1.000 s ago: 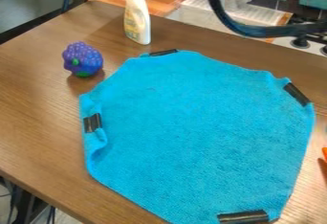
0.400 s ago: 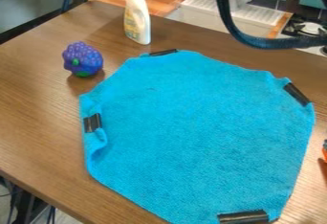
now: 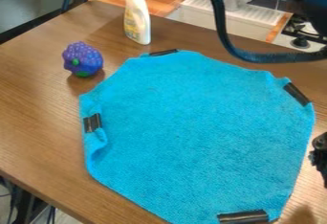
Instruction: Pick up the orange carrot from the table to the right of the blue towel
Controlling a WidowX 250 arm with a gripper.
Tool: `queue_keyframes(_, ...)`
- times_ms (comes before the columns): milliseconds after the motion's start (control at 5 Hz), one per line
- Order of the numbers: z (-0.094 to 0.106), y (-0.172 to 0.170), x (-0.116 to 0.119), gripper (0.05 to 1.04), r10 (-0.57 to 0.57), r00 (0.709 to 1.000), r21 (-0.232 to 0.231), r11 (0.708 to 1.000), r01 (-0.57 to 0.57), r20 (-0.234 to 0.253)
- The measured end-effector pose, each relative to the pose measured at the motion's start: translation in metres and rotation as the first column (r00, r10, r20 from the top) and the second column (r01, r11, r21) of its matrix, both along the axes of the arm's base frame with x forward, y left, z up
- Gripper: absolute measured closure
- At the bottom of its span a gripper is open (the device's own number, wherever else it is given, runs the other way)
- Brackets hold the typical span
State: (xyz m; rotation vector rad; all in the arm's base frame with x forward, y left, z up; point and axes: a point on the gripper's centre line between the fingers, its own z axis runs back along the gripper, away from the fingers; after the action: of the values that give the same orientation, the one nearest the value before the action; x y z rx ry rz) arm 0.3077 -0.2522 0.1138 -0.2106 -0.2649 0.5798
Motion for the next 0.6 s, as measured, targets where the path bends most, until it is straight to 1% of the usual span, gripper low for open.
queue_keyframes(200,-0.007,0.002,0.000,0.083,0.001,1.000,0.021,1.000,-0.001,-0.010)
queue_keyframes(400,-0.021,0.004,0.000,0.083,-0.002,1.000,0.050,0.999,0.003,-0.022)
queue_keyframes(600,-0.028,0.005,0.003,0.112,-0.016,1.000,0.076,0.997,0.017,-0.020)
